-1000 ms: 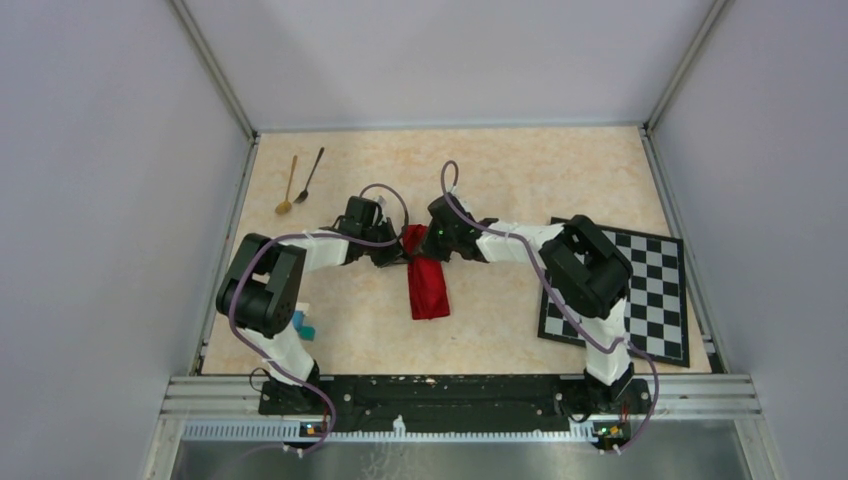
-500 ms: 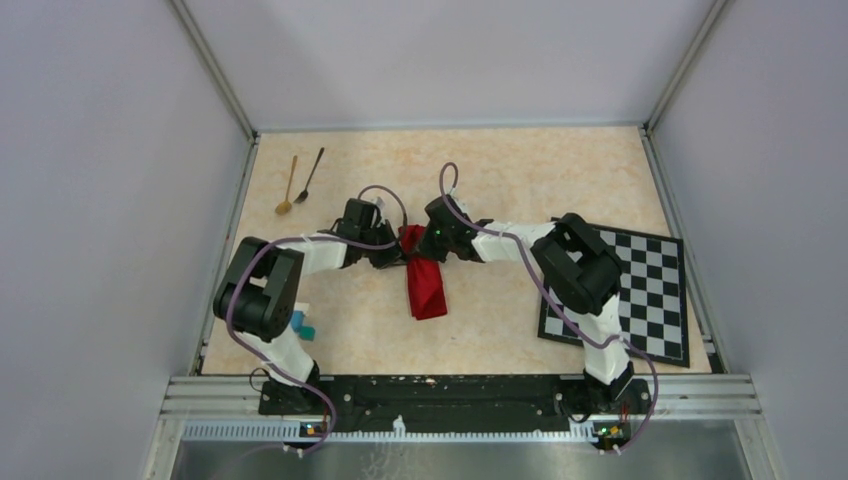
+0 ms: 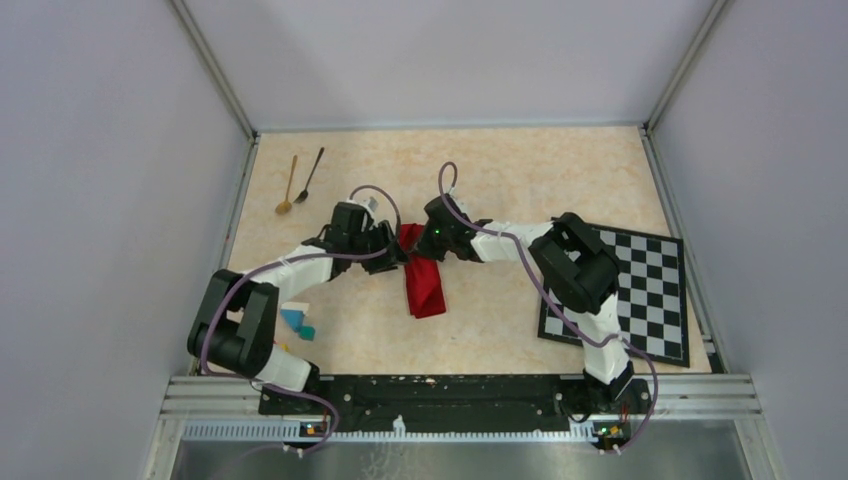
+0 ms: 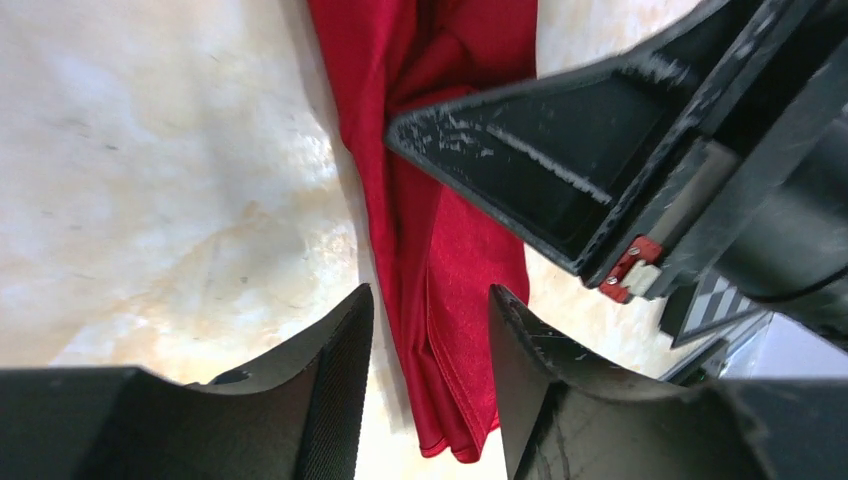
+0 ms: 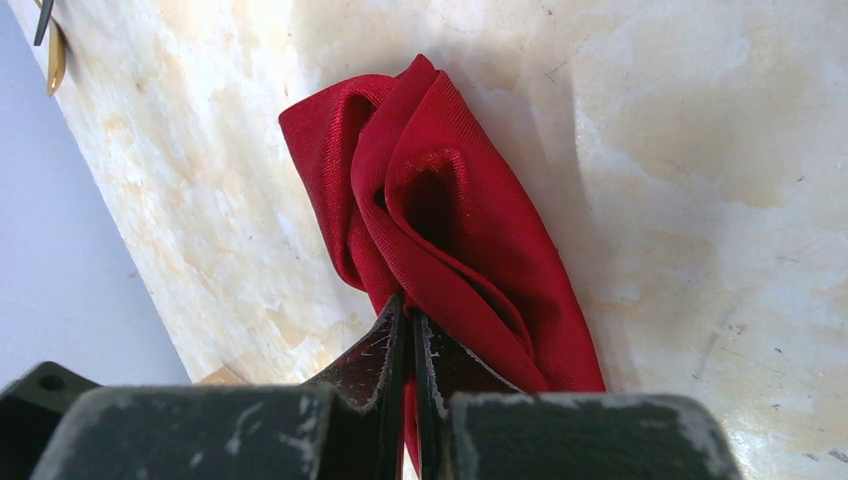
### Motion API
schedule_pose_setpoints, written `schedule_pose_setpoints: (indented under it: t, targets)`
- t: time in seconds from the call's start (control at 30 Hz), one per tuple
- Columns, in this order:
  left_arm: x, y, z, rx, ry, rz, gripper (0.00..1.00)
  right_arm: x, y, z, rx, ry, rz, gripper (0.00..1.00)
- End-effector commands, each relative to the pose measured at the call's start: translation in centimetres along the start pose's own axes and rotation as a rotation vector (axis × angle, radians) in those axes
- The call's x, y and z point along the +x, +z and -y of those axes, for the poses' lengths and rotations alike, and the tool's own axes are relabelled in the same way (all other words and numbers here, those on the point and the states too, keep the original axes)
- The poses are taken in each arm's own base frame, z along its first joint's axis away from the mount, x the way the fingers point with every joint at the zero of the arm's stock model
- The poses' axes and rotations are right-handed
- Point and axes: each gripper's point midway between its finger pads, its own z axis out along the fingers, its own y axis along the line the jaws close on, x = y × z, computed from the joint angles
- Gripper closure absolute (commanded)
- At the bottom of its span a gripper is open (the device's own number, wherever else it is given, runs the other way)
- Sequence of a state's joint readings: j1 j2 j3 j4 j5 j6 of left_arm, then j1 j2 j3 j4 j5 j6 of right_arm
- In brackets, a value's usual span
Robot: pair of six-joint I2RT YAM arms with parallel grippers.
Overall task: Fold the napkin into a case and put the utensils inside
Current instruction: Fold the 2/3-rectangle-folded napkin at the center of the board.
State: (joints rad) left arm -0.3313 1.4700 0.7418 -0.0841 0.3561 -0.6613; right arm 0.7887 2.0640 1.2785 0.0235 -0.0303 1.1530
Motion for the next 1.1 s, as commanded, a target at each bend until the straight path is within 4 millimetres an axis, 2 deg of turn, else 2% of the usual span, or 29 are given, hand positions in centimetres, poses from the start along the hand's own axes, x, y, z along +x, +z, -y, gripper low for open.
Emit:
schedule_pose_setpoints:
  t: [0.0,0.2,0.33,0.4,0.43,0.53,0.6,0.7,0.8,0.9,1.07]
  targets:
    - [2.7,1.6,0.4,0.040,0.011,-0.083,0.51,-0.2,0.4,-0.9,-0.033,-0.004,0.001,1.00]
    - [4.4,3.7,-2.1,-0.084,-0.026,-0.134,0.71,-0.1,0.1,-1.5,-0.052,-0.006,-0.009,1.00]
    - [5.2,4.2,-3.3,-0.124,-0.071,-0.155,0.93,0.1,-0.4,-2.6,-0.099,-0.084,-0.046,1.00]
    - [5.8,4.3,-3.1,-0.092,-0.099,-0.164,0.98,0.2,-1.1,-3.0,-0.136,-0.162,-0.086,0.81]
    - [5.8,4.3,-2.8,-0.071,-0.109,-0.159,1.00,0.3,-1.7,-3.3,-0.162,-0.192,-0.107,0.70]
    - [6.2,4.0,-2.6,-0.043,-0.135,-0.145,1.00,0.0,-4.2,-3.7,-0.253,-0.261,-0.131,0.53]
    - [6.3,3.9,-2.6,-0.035,-0.142,-0.135,1.00,-0.8,-5.9,-3.4,-0.287,-0.279,-0.112,0.47]
    - [6.4,3.7,-2.5,-0.027,-0.149,-0.127,1.00,-2.2,-7.7,-2.9,-0.334,-0.292,-0.084,0.43]
    - [6.4,3.6,-2.5,-0.028,-0.152,-0.124,1.00,-3.5,-8.0,-2.0,-0.326,-0.321,-0.055,0.41]
    - [6.3,3.6,-2.5,-0.031,-0.153,-0.119,1.00,-4.1,-8.2,-3.1,-0.385,-0.349,-0.044,0.40]
    - [6.1,3.4,-2.4,-0.036,-0.148,-0.113,1.00,-4.5,-7.2,-4.5,-0.415,-0.415,-0.042,0.39]
